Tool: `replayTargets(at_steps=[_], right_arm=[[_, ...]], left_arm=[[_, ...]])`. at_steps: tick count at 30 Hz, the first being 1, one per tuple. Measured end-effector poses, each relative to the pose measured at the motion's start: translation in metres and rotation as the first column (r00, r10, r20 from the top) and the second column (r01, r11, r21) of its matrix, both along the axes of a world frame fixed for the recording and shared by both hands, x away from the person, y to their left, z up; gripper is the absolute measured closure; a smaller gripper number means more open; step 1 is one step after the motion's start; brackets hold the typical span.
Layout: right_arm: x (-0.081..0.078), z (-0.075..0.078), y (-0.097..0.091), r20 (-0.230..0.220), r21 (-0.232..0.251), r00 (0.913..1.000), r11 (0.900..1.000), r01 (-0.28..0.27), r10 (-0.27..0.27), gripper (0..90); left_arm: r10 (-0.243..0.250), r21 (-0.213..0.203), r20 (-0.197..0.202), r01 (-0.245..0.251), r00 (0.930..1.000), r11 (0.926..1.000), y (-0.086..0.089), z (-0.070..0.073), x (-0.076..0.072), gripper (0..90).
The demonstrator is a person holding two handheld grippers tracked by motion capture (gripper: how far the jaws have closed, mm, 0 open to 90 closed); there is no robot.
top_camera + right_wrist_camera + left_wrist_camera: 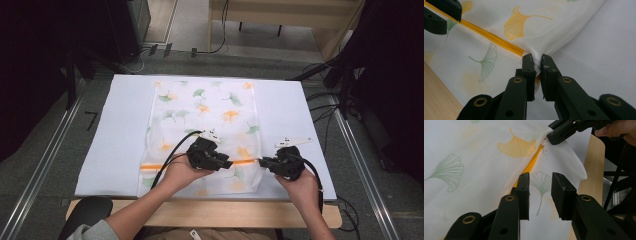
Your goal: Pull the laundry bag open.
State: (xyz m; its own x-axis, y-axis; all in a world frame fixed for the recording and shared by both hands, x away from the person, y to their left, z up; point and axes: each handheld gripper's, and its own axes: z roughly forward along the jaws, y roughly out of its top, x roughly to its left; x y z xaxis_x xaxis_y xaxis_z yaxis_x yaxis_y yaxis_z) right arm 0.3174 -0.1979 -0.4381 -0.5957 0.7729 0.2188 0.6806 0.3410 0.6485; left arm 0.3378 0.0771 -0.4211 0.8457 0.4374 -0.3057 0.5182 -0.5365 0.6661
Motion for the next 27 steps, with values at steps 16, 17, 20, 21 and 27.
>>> replayTargets(at_steps=[16,17,20,21,27], right_arm=[[-0.001,0.004,0.002,0.009,-0.004,0.9997,0.9997,-0.024,0.024,84.3],[-0.001,0.005,0.002,0.010,-0.008,0.9996,0.9996,-0.026,0.027,84.3],[-0.001,0.006,0.003,0.016,-0.007,0.9994,0.9995,-0.032,0.032,84.3],[-0.001,0.006,0.003,0.017,-0.004,0.9993,0.9995,-0.032,0.032,84.3],[-0.002,0.007,0.005,0.013,0.008,0.9991,0.9991,-0.041,0.041,84.4]], left_arm=[[-0.040,0.023,0.008,0.040,0.9992,0.9989,-0.040,-0.012,-0.003,71.0],[-0.046,0.024,0.010,0.046,0.9989,0.9986,-0.042,-0.013,-0.002,70.6],[-0.041,0.021,0.014,0.041,0.9991,0.9989,-0.049,-0.014,-0.001,68.9],[-0.044,0.020,0.017,0.044,0.9989,0.9988,-0.051,-0.015,-0.001,68.7],[-0.031,0.023,0.028,0.031,0.9991,0.9993,-0.058,-0.021,0.000,66.3]])
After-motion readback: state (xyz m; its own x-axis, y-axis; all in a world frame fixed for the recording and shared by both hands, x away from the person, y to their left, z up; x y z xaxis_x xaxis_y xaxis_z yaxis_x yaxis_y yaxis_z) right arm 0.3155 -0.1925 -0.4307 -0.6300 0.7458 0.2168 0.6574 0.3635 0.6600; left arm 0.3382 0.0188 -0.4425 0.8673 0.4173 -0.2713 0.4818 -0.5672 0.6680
